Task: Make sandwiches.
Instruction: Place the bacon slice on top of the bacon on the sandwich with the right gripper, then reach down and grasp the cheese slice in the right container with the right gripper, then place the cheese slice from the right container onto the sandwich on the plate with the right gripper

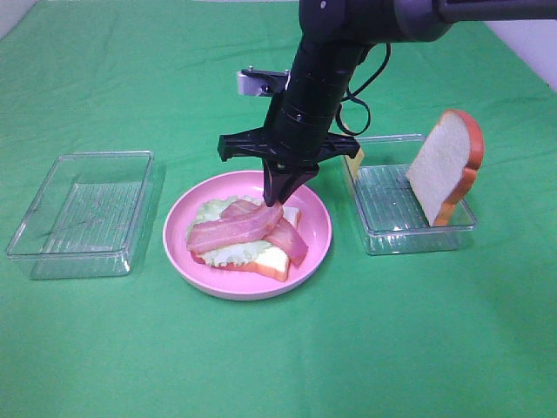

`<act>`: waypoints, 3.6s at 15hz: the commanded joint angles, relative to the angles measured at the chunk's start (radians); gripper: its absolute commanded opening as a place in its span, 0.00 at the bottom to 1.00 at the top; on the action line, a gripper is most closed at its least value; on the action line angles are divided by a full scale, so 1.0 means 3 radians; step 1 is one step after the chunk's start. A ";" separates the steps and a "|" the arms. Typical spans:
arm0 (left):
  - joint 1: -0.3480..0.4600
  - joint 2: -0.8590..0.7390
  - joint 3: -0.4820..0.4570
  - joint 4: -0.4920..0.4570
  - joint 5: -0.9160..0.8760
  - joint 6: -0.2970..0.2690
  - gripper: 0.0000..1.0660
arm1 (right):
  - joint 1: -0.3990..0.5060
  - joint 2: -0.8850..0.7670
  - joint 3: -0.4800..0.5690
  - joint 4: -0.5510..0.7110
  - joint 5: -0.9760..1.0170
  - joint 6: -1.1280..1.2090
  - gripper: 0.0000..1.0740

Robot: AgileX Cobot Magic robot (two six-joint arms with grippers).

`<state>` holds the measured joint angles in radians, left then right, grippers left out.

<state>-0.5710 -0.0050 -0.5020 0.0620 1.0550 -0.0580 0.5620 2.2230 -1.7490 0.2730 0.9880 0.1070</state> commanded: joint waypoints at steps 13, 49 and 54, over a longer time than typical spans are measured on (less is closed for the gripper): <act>-0.0010 -0.0073 0.0007 -0.0007 -0.0027 0.0000 0.62 | -0.0070 -0.0337 -0.0693 -0.0837 0.0673 0.0193 0.65; -0.0010 -0.0073 0.0007 -0.0007 -0.0027 0.0000 0.62 | -0.0673 -0.0287 -0.0947 -0.0077 0.0693 -0.0297 0.00; -0.0010 -0.0073 0.0007 -0.0007 -0.0027 0.0000 0.62 | -0.0663 -0.0257 -0.0943 0.0757 0.0913 -0.0810 0.00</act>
<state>-0.5710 -0.0050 -0.5020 0.0620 1.0550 -0.0580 0.3650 2.1440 -2.0280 0.5230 1.2180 -0.1220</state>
